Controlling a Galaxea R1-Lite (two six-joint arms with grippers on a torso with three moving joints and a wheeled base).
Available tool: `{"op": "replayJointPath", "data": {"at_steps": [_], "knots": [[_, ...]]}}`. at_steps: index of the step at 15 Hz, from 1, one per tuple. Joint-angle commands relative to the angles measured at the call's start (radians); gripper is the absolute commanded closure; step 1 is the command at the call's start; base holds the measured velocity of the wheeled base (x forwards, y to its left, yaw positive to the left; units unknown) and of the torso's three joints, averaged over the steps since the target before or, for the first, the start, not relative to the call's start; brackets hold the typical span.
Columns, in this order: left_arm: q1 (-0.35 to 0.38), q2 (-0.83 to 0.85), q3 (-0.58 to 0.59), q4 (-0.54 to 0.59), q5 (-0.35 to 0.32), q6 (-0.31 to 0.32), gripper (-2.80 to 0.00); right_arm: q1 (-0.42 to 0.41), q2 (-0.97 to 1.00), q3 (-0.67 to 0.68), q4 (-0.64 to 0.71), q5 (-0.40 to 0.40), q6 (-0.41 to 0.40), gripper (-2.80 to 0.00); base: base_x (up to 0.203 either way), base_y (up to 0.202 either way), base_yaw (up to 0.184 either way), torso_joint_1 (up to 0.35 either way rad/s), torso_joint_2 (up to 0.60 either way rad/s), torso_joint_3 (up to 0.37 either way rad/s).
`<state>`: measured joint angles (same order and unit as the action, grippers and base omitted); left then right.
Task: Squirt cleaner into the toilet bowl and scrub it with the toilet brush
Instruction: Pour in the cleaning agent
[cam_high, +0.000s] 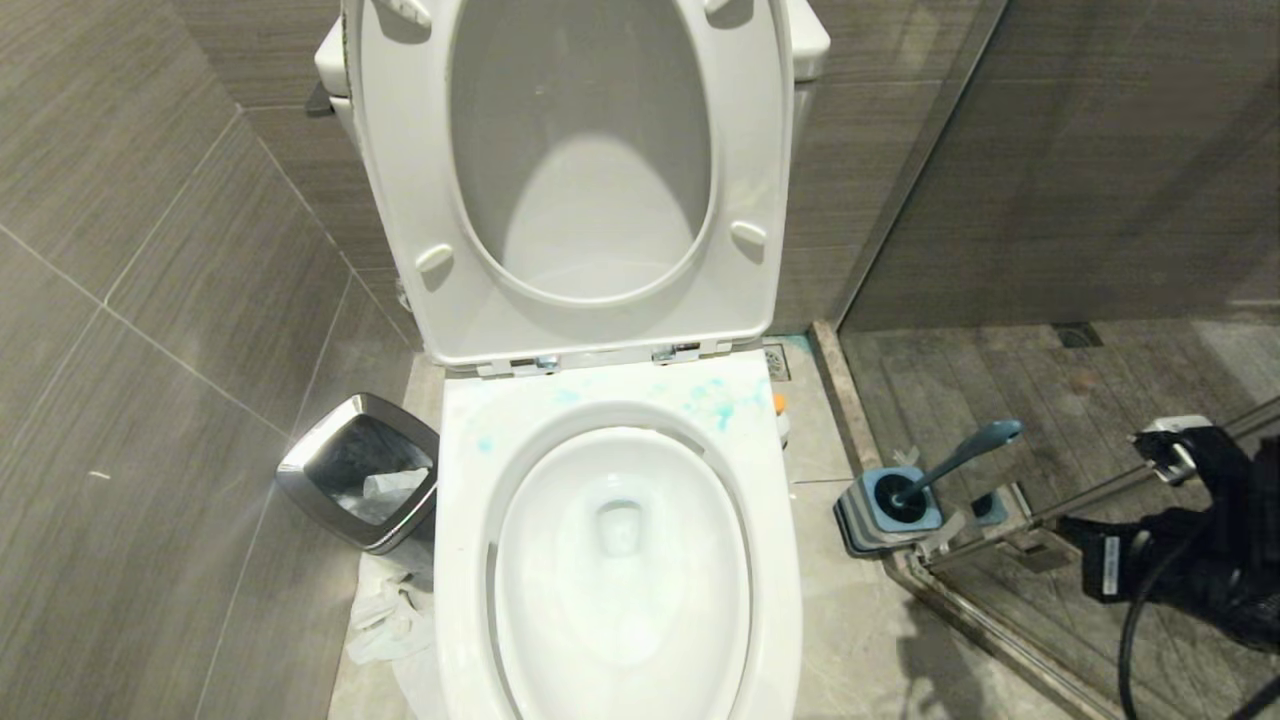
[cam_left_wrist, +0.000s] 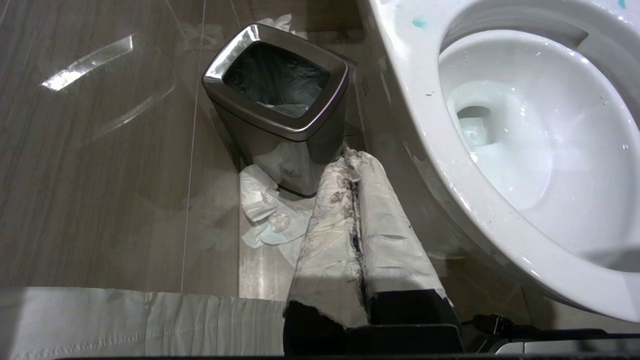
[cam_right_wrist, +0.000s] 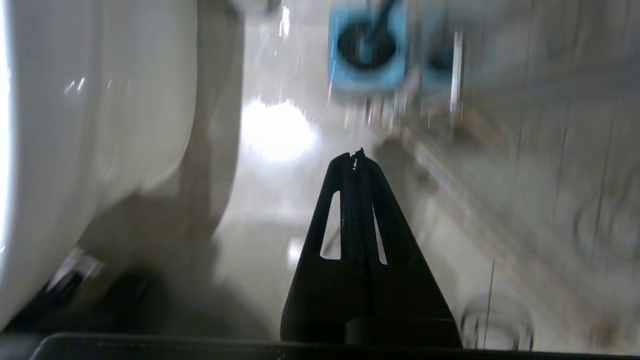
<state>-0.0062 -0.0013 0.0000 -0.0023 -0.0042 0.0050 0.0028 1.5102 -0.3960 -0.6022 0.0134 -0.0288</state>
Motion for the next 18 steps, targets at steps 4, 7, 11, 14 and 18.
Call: {"op": "replayJointPath", "data": {"at_steps": [4, 7, 11, 14, 18], "knots": [[0.000, 0.001, 0.000, -0.001, 0.000, 0.001, 0.00, 0.130, 0.332, -0.014, -0.358, -0.006, -0.106, 0.00, 0.000, 0.000, 0.000, 0.000, 0.00, 0.000], [0.000, 0.001, 0.000, -0.001, 0.000, 0.000, 0.00, 0.149, 0.362, -0.010, -0.349, -0.007, -0.049, 0.00, 0.000, 0.000, 0.000, 0.000, 0.00, 0.000], [0.000, 0.001, 0.000, -0.001, 0.000, 0.000, 0.00, 0.146, 0.399, 0.061, -0.370, -0.007, 0.023, 0.00, 0.000, 0.000, 0.000, 0.000, 0.00, 0.000], [0.000, 0.001, 0.000, -0.001, 0.000, 0.001, 0.00, 0.145, 0.416, 0.151, -0.529, -0.008, 0.021, 0.00, 0.000, 0.000, 0.000, 0.000, 0.00, 0.000], [0.000, 0.001, 0.000, -0.001, 0.000, 0.001, 0.00, 0.144, 0.523, 0.170, -0.694, -0.055, -0.014, -2.80, 0.000, 0.000, 0.000, 0.000, 0.00, 0.000]]}}
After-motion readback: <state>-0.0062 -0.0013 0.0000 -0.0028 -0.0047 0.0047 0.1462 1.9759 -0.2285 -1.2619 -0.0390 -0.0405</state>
